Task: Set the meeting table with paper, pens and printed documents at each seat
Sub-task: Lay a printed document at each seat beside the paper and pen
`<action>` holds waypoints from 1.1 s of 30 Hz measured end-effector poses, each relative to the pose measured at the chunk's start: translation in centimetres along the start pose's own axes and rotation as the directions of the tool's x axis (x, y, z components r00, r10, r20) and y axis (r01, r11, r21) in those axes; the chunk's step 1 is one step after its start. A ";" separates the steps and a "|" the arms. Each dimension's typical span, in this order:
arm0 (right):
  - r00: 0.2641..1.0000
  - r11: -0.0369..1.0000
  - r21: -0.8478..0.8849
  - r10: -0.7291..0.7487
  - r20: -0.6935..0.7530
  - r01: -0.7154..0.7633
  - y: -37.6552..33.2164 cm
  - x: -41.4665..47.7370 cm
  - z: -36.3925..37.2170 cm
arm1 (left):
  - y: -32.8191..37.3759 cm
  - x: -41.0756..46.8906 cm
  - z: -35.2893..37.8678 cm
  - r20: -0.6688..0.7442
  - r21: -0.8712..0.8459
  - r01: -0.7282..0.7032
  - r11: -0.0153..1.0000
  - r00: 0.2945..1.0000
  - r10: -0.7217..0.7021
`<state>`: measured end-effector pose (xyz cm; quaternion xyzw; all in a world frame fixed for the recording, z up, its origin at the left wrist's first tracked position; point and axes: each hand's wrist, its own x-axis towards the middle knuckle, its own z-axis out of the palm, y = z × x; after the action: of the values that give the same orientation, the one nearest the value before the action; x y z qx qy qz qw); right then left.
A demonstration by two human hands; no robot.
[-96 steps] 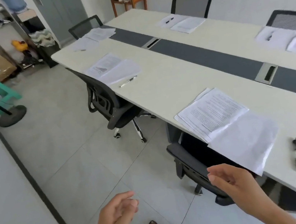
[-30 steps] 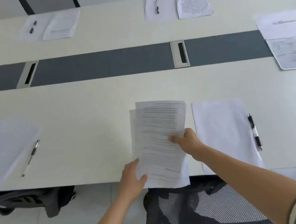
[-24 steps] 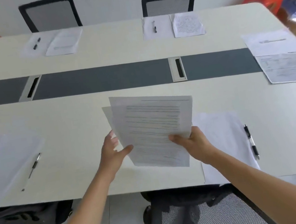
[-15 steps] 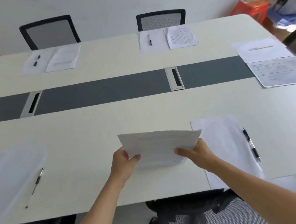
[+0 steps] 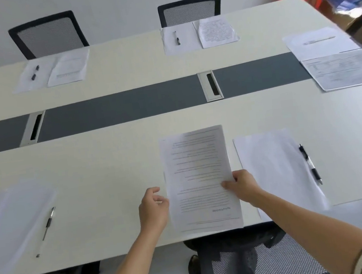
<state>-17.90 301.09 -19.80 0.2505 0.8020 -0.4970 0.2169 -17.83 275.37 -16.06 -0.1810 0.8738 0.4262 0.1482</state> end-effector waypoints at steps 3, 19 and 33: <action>0.997 0.992 -0.105 0.076 0.029 -0.073 1.0 1.6 0.7 | -1.7 -1.3 0.9 0.069 0.126 0.013 0.992 0.997 -0.022; 0.996 0.641 -0.768 -0.063 -0.060 -0.006 10.9 0.5 -9.4 | -1.1 -0.4 9.8 0.500 0.671 -0.501 0.546 0.850 0.167; 0.998 0.673 -0.738 -0.062 0.000 0.042 10.6 1.1 -8.4 | -2.1 -0.7 11.9 0.475 0.718 -0.473 0.510 0.869 0.137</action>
<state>-13.05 312.92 -24.33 0.1251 0.9437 -0.1344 0.2752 -14.97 283.78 -24.28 0.1493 0.9446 0.0186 0.2919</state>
